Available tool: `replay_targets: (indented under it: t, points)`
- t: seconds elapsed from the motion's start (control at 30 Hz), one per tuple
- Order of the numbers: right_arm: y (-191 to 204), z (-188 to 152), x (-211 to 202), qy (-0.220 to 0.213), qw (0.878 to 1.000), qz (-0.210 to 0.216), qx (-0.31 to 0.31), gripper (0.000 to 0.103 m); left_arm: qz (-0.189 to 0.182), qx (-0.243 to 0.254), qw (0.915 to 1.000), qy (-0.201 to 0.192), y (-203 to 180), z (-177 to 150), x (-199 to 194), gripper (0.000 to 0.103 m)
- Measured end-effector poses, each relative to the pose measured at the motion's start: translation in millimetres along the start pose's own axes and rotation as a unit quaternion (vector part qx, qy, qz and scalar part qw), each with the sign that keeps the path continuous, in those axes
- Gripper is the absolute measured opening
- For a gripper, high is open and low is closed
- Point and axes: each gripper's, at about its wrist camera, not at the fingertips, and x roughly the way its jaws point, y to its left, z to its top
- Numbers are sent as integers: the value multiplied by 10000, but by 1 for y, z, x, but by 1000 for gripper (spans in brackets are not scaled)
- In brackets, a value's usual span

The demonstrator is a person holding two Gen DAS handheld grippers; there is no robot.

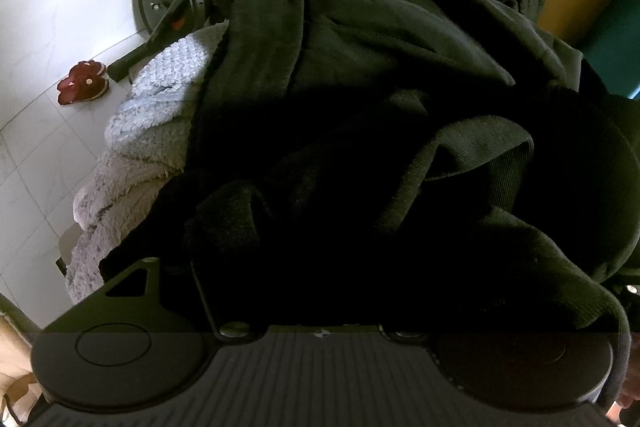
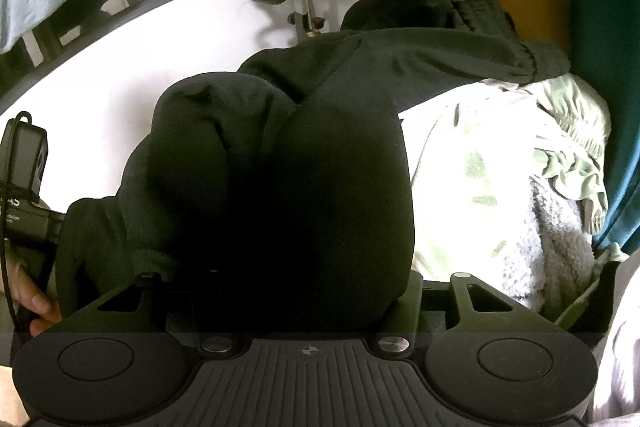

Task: Fold clothes
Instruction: 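Lift the black jacket off the pile with both grippers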

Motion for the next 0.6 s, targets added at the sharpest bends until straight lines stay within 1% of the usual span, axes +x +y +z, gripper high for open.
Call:
replay_targets:
  t: [0.13, 0.23, 0.33, 0.4, 0.47, 0.53, 0.6]
  points:
    - [2, 1, 1, -22, 10000, -32, 40, 51, -42, 58, 9999, -108, 2, -4, -2, 62]
    - [7, -1, 2, -87, 9998, -169, 29, 53, 19, 44, 9996, -276, 0, -12, -5, 59]
    - [11, -2, 1, -96, 9995, -280, 56, 54, 85, -10, 9995, -297, -3, -15, -9, 56]
    - [13, 0, 1, -47, 9994, -309, 111, 54, 130, 65, 9994, -310, -5, -16, -12, 53]
    - [14, 1, 0, 41, 9995, -279, 169, 54, 225, 242, 9987, -380, -8, -19, -16, 49]
    - [14, 2, 0, 100, 9995, -272, 148, 54, 321, 421, 9976, -451, -12, -22, -21, 47]
    - [17, 0, -2, 87, 9995, -302, 37, 47, 362, 514, 9967, -507, -14, -25, -25, 45]
